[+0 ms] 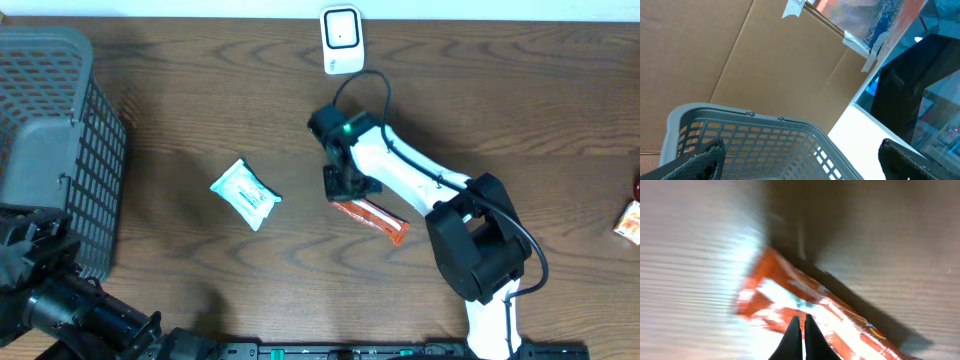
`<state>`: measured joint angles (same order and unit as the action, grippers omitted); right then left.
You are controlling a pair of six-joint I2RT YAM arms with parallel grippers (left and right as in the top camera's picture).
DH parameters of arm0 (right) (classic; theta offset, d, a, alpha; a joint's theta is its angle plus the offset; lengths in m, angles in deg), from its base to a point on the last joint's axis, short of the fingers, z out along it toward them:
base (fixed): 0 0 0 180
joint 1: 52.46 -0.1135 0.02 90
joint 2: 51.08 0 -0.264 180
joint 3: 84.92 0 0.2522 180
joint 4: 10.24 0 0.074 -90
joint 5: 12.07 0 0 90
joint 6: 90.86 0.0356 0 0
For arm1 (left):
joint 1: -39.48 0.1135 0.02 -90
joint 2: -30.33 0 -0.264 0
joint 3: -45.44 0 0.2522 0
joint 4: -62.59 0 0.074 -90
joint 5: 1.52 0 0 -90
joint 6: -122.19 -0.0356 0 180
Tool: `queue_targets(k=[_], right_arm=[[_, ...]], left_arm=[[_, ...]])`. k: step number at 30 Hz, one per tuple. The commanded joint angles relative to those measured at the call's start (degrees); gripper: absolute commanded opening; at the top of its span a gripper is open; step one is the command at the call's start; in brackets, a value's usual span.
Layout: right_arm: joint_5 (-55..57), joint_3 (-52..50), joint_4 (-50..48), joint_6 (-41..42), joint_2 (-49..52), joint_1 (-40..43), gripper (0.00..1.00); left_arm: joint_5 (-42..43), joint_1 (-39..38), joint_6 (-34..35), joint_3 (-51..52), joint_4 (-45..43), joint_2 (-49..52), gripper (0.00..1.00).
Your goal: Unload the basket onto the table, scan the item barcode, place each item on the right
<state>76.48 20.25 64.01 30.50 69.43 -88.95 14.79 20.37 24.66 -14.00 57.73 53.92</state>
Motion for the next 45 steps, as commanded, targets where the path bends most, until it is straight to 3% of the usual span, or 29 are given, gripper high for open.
queue_targets(k=[1,12,23,34,45], right_arm=[[-0.5,3.5,-0.8,-0.3,0.0,0.2,0.01],[-0.4,-4.5,-6.0,3.7,2.6,-1.0,0.01],[0.8,8.2,13.4,3.3,0.0,2.7,0.01],[2.0,-6.1,8.2,6.3,0.2,2.3,0.01],[1.5,-1.6,16.9,3.0,-2.9,1.4,0.01]], left_arm=[[-0.5,0.3,-0.3,-0.4,-0.3,-0.4,0.98],[-0.5,0.3,-0.3,-0.4,-0.3,-0.4,0.98],[-0.5,0.3,-0.3,-0.4,-0.3,-0.4,0.98],[-0.5,0.3,-0.3,-0.4,-0.3,-0.4,0.98],[-0.5,0.3,-0.3,-0.4,-0.3,-0.4,0.98]])
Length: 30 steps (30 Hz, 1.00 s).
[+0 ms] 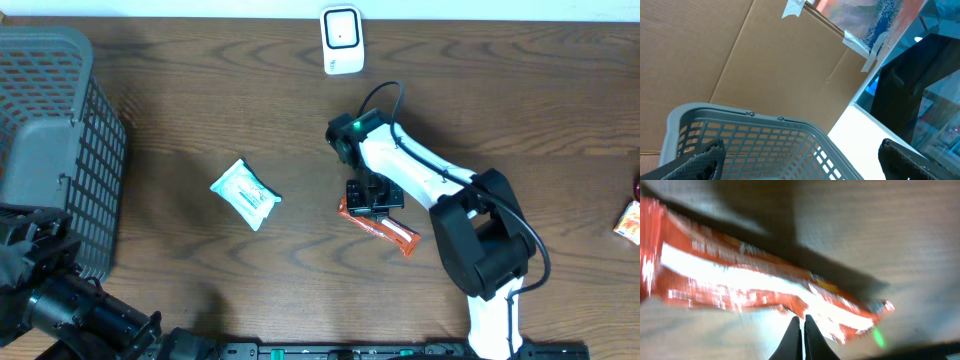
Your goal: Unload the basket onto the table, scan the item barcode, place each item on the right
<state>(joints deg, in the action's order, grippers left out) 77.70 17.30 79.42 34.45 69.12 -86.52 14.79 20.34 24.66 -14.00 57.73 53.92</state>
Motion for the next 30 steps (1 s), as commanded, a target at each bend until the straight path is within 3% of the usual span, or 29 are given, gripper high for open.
queue_targets(k=[1,14,26,30], right_arm=[[0.2,0.9,1.6,-1.4,-2.5,-1.4,0.01],[-4.2,-15.0,-23.2,-7.1,-2.4,-6.4,0.01],[4.6,-11.6,-38.4,-10.4,-2.5,2.1,0.01],[0.0,-3.8,-35.0,-12.8,-2.6,4.7,0.01]], left_arm=[[-0.5,0.3,-0.3,-0.4,-0.3,-0.4,0.98],[-0.5,0.3,-0.3,-0.4,-0.3,-0.4,0.98],[-0.5,0.3,-0.3,-0.4,-0.3,-0.4,0.98],[-0.5,0.3,-0.3,-0.4,-0.3,-0.4,0.98]])
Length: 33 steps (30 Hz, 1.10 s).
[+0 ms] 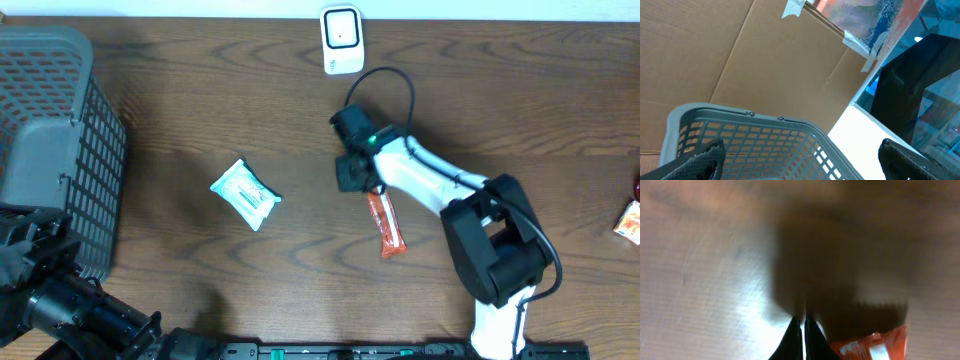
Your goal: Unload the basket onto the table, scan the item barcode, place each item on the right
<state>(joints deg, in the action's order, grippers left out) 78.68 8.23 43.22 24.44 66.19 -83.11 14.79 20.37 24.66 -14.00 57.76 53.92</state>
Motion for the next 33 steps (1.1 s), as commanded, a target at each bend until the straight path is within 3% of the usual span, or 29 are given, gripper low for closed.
queue_targets(k=[1,2,4,5,6,10,15,21,27,33], right_arm=[[-2.0,7.9,3.7,-3.2,0.3,1.8,0.02],[-3.0,10.8,7.2,-3.1,0.3,2.2,0.07],[-5.6,16.6,15.7,-3.1,0.3,2.8,0.33],[-7.3,19.6,20.6,-3.2,0.3,2.9,0.57],[-8.6,21.8,24.8,-3.3,0.3,2.9,0.74],[-13.8,25.5,37.2,-7.7,0.0,2.8,0.97],[-15.4,23.5,45.2,-12.3,0.0,4.5,0.99],[-25.0,17.0,44.4,-22.8,-0.3,8.2,0.97],[-25.8,6.6,38.4,-24.6,-2.9,15.0,0.97],[-27.0,-6.6,25.8,-24.9,-8.1,19.2,0.99]], left_arm=[[-0.5,0.3,-0.3,-0.4,-0.3,-0.4,0.98],[-0.5,0.3,-0.3,-0.4,-0.3,-0.4,0.98],[-0.5,0.3,-0.3,-0.4,-0.3,-0.4,0.98],[-0.5,0.3,-0.3,-0.4,-0.3,-0.4,0.98],[-0.5,0.3,-0.3,-0.4,-0.3,-0.4,0.98],[-0.5,0.3,-0.3,-0.4,-0.3,-0.4,0.98],[-0.5,0.3,-0.3,-0.4,-0.3,-0.4,0.98],[-0.5,0.3,-0.3,-0.4,-0.3,-0.4,0.98],[-0.5,0.3,-0.3,-0.4,-0.3,-0.4,0.98],[-0.5,0.3,-0.3,-0.4,-0.3,-0.4,0.98]])
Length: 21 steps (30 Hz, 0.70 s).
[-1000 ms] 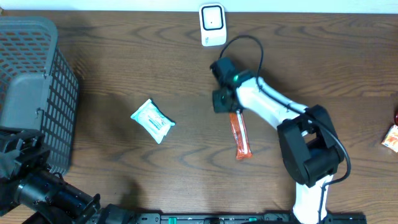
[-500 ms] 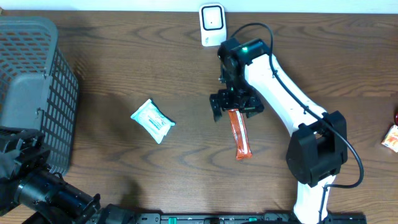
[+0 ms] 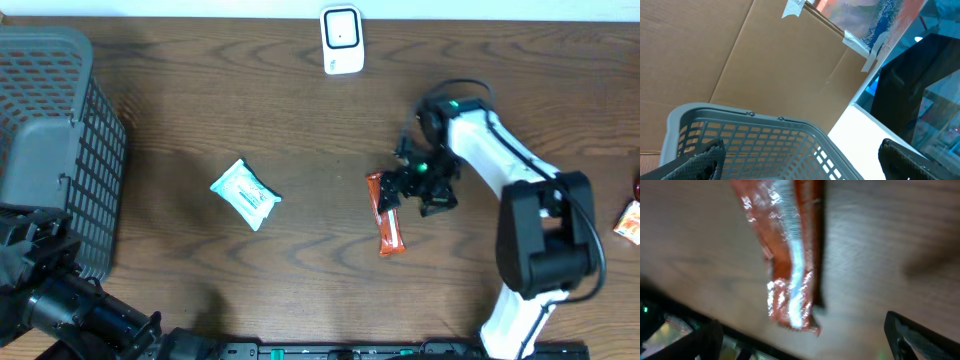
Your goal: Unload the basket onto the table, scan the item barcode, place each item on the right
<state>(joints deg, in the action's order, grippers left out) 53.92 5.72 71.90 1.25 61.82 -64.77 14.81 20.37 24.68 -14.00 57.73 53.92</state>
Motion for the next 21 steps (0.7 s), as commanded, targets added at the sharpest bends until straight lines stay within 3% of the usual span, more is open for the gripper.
queue_targets(k=[1,11,21], right_arm=[[-3.1,-6.1,-5.1,-1.8,-4.1,1.3,0.99],[-8.1,-22.5,-25.6,3.8,-4.0,0.4,0.99],[-7.4,-29.3,-27.9,7.4,-4.0,-0.8,0.99]], left_arm=[[-0.6,0.3,-0.3,-0.4,-0.3,-0.4,0.98],[-0.6,0.3,-0.3,-0.4,-0.3,-0.4,0.98],[-0.6,0.3,-0.3,-0.4,-0.3,-0.4,0.98]])
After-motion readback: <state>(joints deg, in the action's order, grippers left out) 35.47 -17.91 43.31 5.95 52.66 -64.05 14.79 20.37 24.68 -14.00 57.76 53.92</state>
